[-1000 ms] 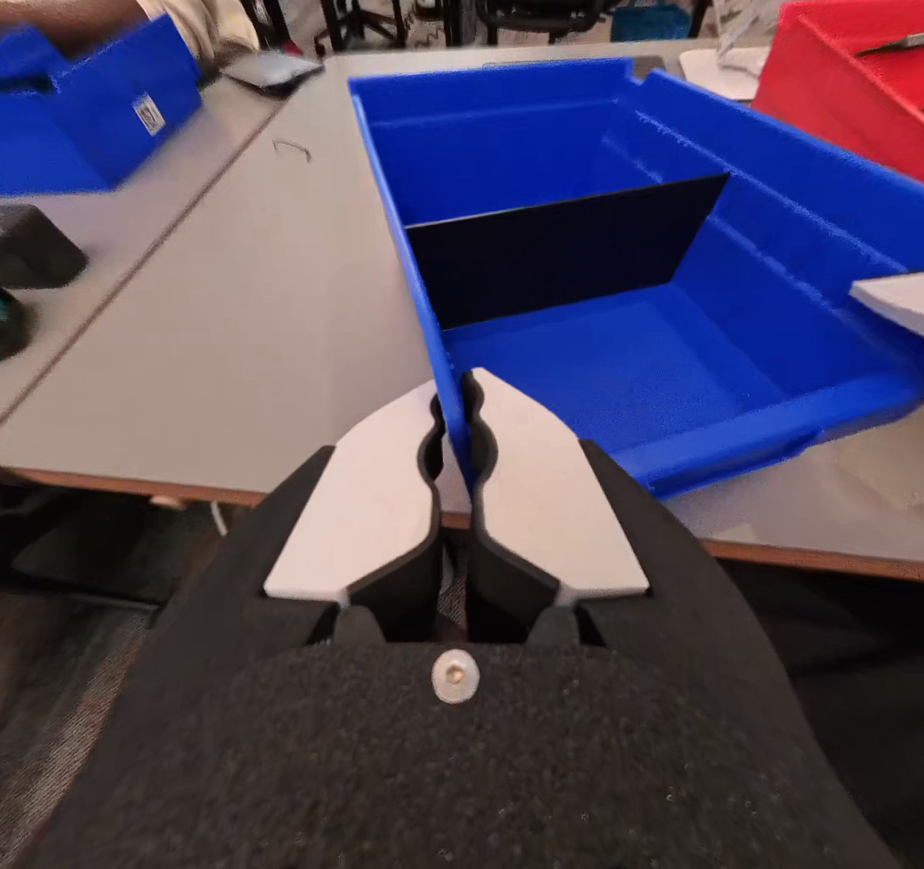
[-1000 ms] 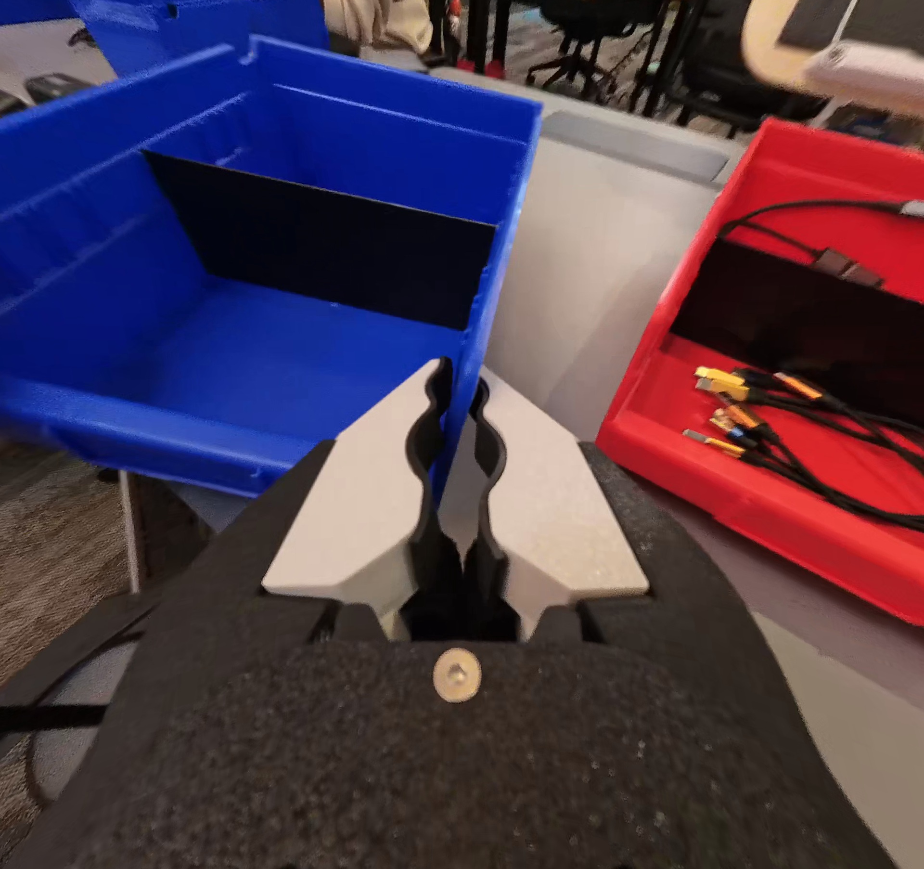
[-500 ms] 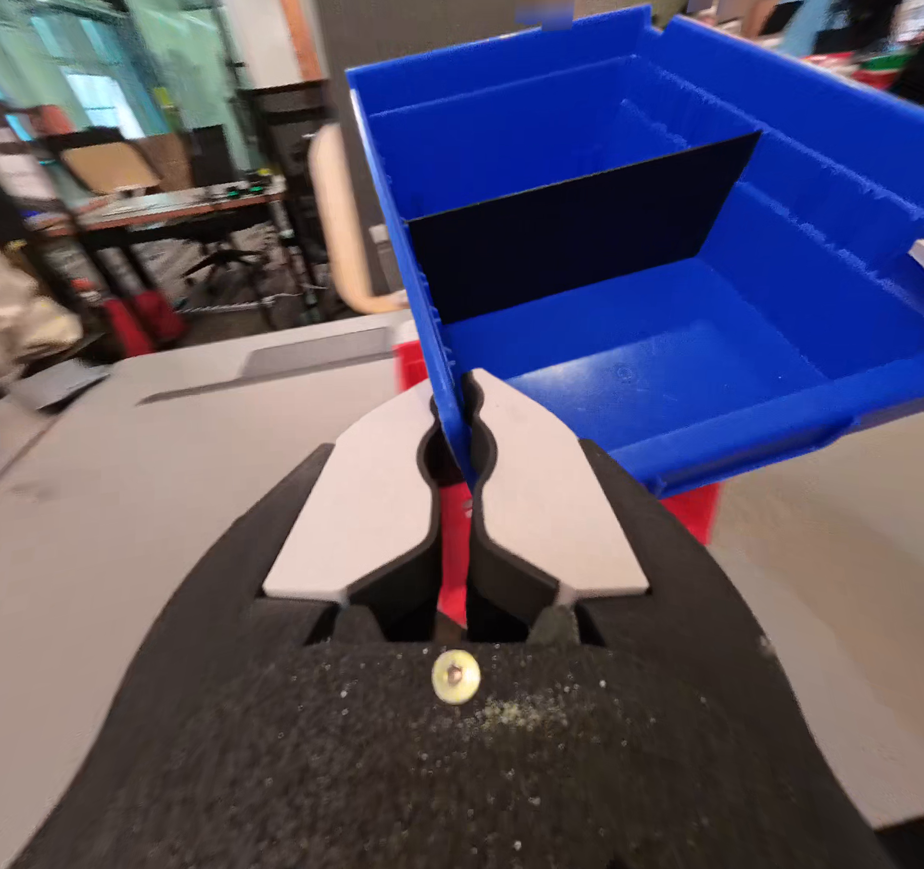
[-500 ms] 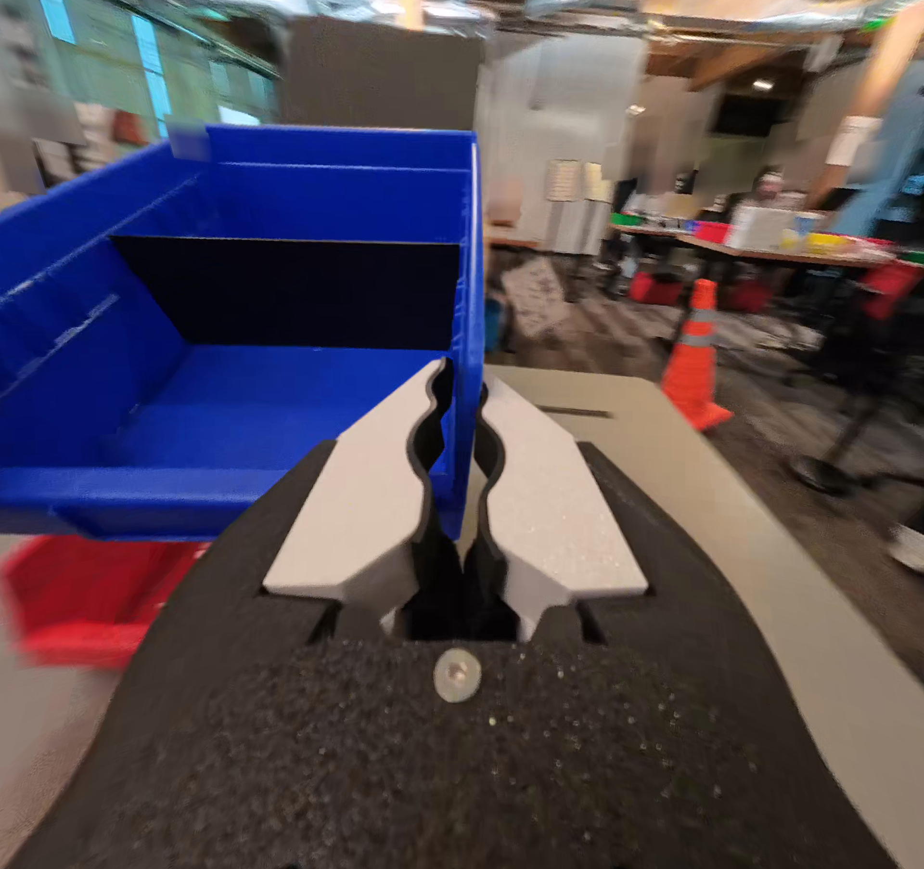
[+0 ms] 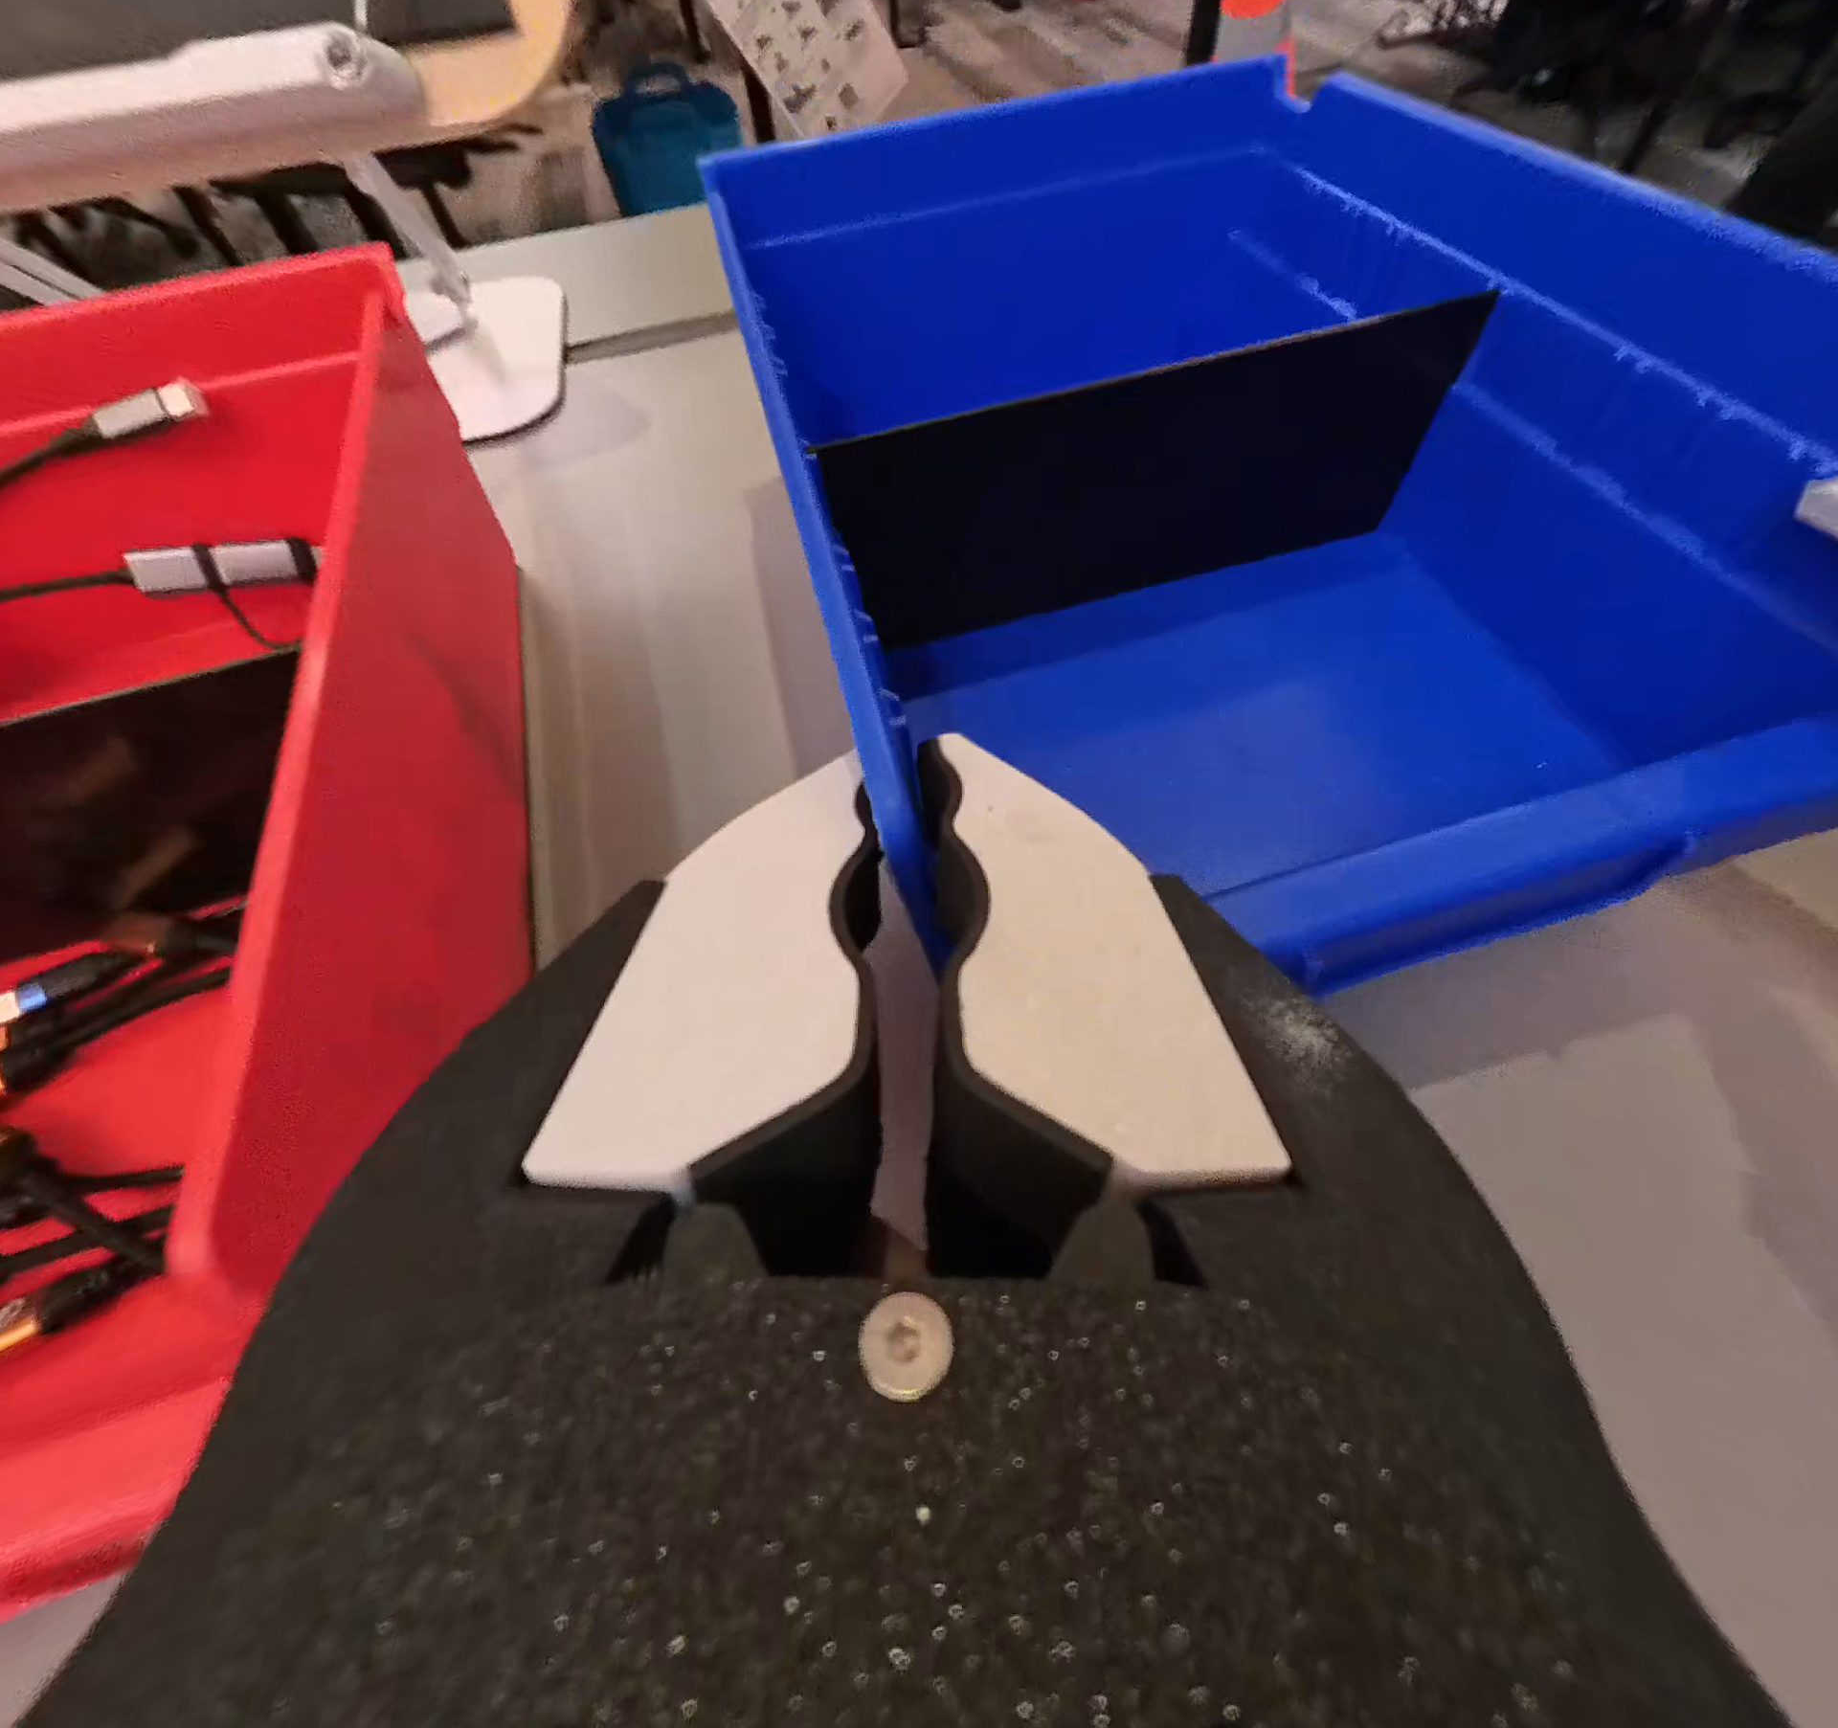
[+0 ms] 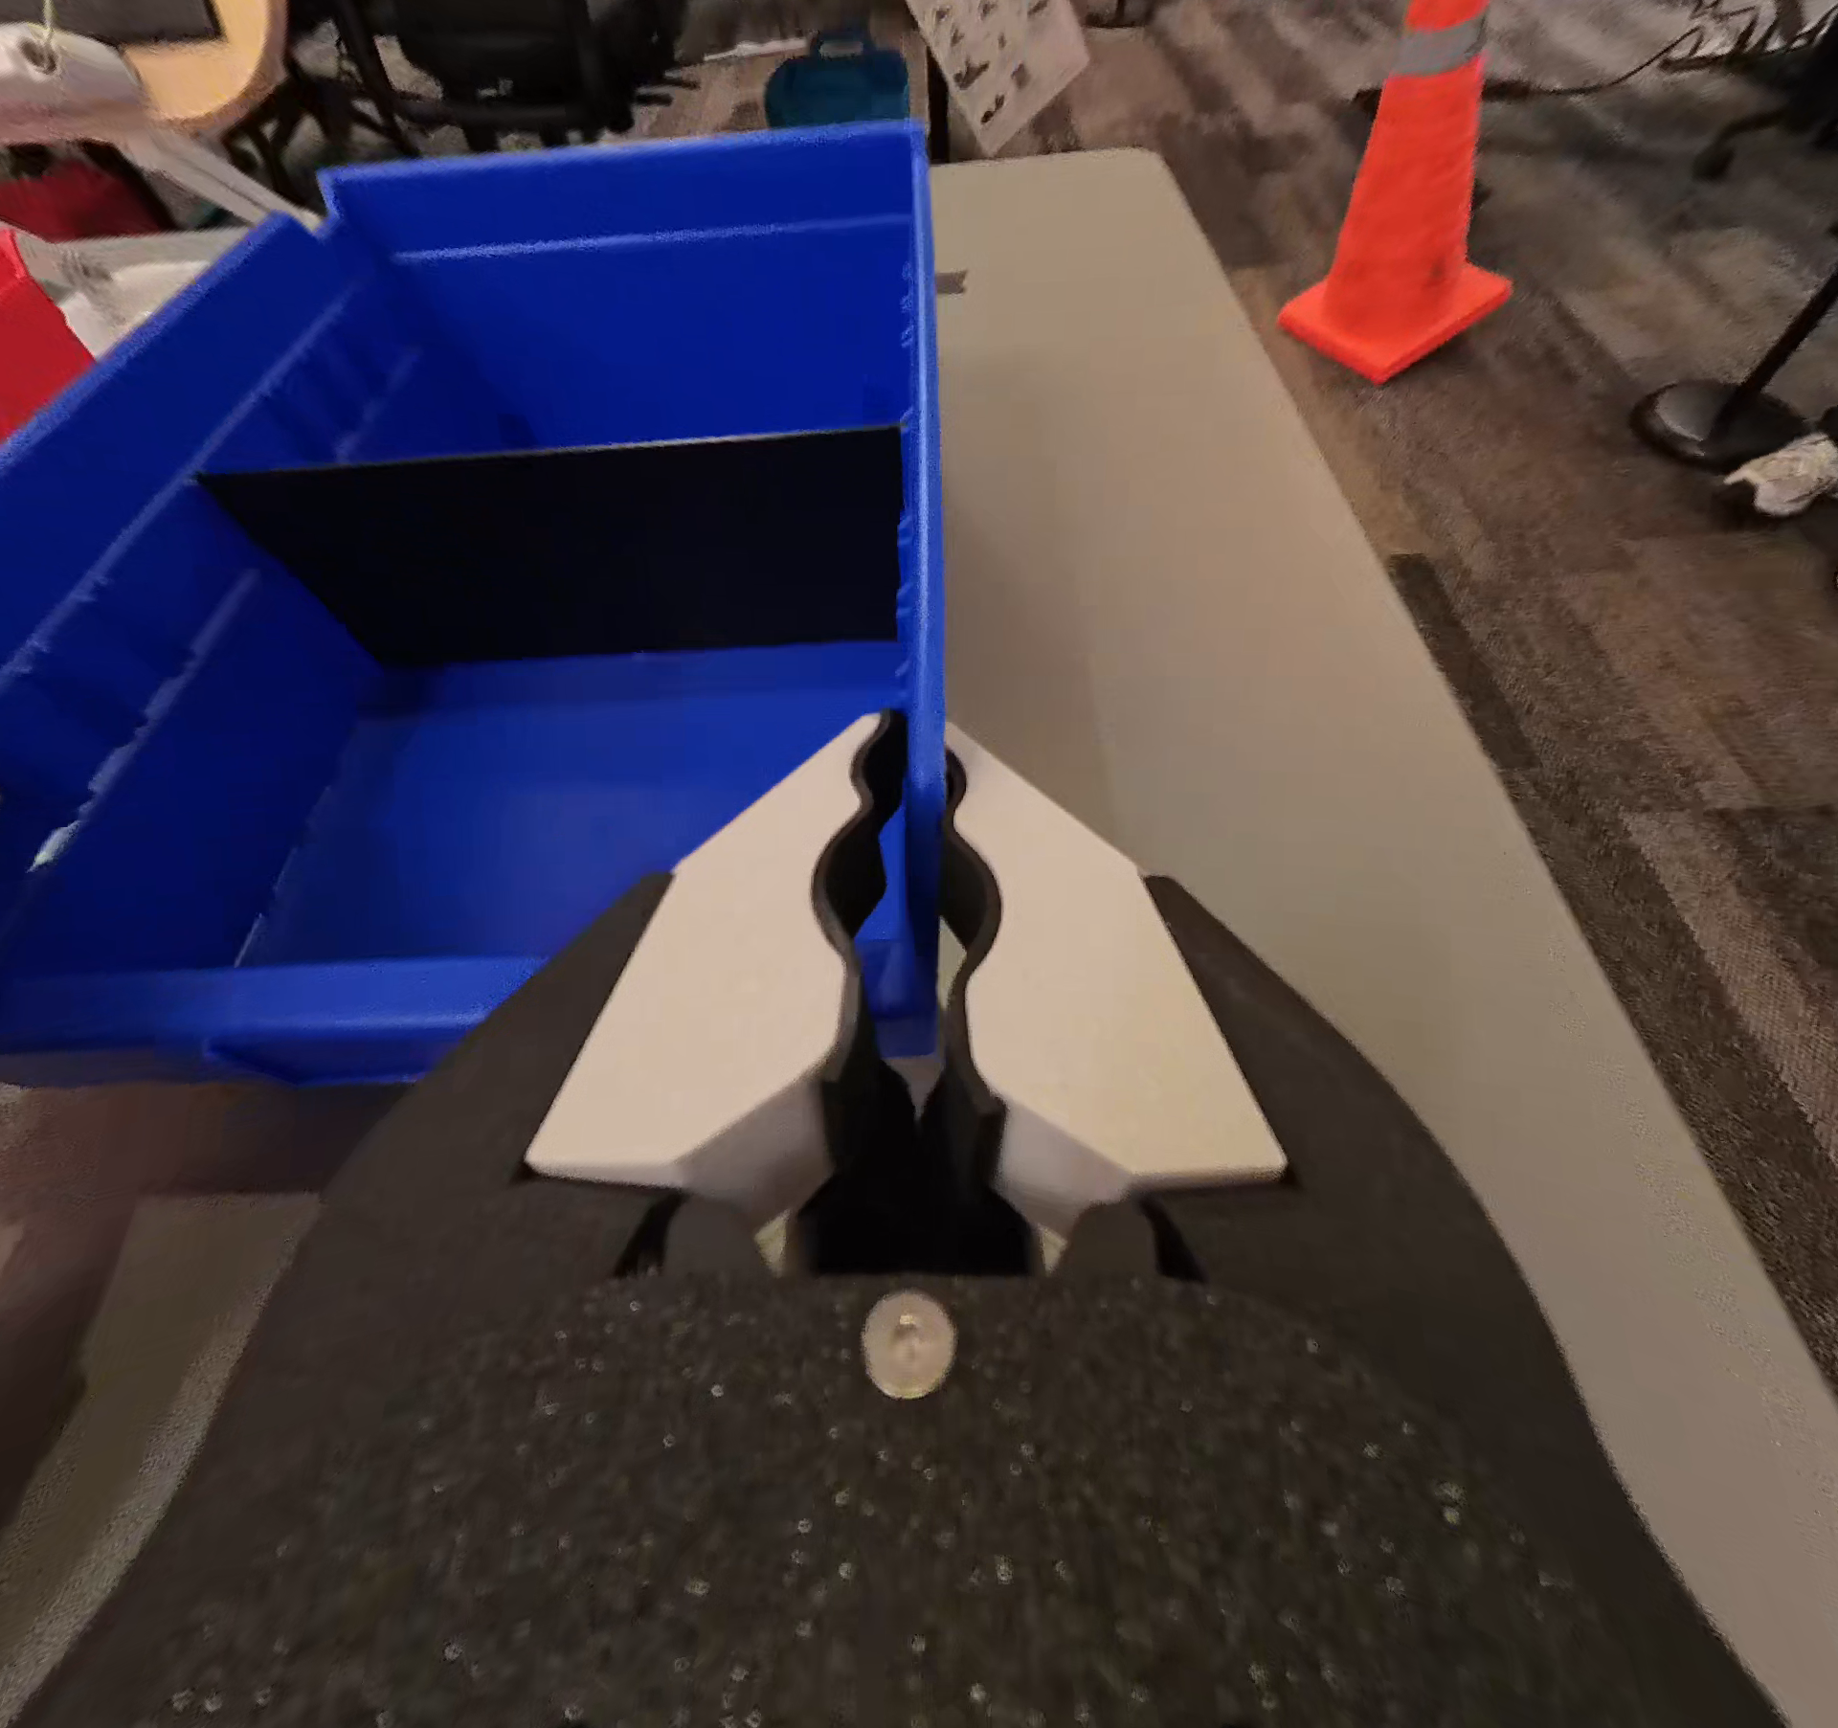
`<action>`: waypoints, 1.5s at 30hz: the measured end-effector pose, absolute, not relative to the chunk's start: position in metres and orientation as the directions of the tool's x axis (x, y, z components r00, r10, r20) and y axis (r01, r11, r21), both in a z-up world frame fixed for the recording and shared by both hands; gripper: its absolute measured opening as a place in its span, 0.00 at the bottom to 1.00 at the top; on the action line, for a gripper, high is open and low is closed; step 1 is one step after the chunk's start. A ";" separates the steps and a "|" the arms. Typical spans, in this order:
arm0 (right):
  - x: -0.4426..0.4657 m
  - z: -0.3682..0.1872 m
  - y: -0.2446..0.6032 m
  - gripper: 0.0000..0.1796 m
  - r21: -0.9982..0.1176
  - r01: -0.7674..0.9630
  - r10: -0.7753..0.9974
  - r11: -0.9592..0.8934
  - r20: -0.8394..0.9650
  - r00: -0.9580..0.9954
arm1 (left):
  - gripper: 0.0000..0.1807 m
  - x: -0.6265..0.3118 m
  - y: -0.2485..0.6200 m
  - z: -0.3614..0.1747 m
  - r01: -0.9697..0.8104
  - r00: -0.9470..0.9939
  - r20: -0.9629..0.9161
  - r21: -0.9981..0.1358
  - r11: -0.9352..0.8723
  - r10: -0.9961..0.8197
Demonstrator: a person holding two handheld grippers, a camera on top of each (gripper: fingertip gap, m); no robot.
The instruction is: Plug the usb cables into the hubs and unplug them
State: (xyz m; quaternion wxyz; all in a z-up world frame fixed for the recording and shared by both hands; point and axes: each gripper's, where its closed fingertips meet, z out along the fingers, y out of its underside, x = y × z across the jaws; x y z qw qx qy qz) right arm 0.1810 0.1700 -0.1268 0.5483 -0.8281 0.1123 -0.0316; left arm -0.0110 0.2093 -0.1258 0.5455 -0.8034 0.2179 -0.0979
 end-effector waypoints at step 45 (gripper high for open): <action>-0.178 -0.110 0.241 0.03 -0.929 -0.090 -0.133 -0.358 -0.045 0.990 | 0.02 -0.367 0.270 -0.108 -0.204 0.936 -0.075 -0.912 -0.356 -0.344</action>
